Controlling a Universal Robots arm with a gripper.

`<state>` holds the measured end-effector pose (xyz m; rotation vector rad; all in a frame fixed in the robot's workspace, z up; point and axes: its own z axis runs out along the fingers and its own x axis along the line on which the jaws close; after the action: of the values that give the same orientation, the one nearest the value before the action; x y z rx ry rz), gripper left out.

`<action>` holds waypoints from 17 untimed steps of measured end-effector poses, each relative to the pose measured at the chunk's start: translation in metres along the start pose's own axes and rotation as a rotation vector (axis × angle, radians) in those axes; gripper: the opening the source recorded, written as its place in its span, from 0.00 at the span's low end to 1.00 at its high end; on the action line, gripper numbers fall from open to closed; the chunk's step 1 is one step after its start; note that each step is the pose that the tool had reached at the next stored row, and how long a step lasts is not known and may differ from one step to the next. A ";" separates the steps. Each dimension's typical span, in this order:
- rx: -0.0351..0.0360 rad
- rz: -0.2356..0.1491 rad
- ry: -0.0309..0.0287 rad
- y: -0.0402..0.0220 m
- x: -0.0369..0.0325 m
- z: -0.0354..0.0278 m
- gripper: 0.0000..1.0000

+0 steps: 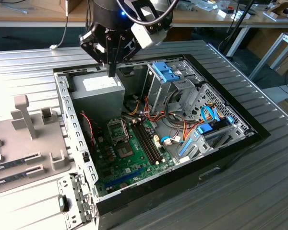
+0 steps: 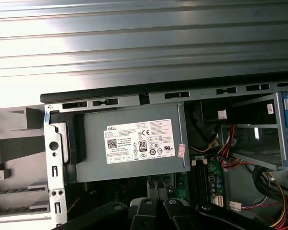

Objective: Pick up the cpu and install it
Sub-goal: 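Reach for the cpu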

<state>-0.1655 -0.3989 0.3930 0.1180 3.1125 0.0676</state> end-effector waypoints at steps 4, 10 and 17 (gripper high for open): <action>0.0000 0.000 0.0000 -0.0001 0.0016 0.0000 0.10; 0.0000 0.000 0.0000 -0.0003 0.0042 0.0000 0.10; -0.0001 0.000 0.0000 -0.0006 0.0082 0.0001 0.10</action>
<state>-0.1738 -0.3989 0.3927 0.1180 3.1125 0.0677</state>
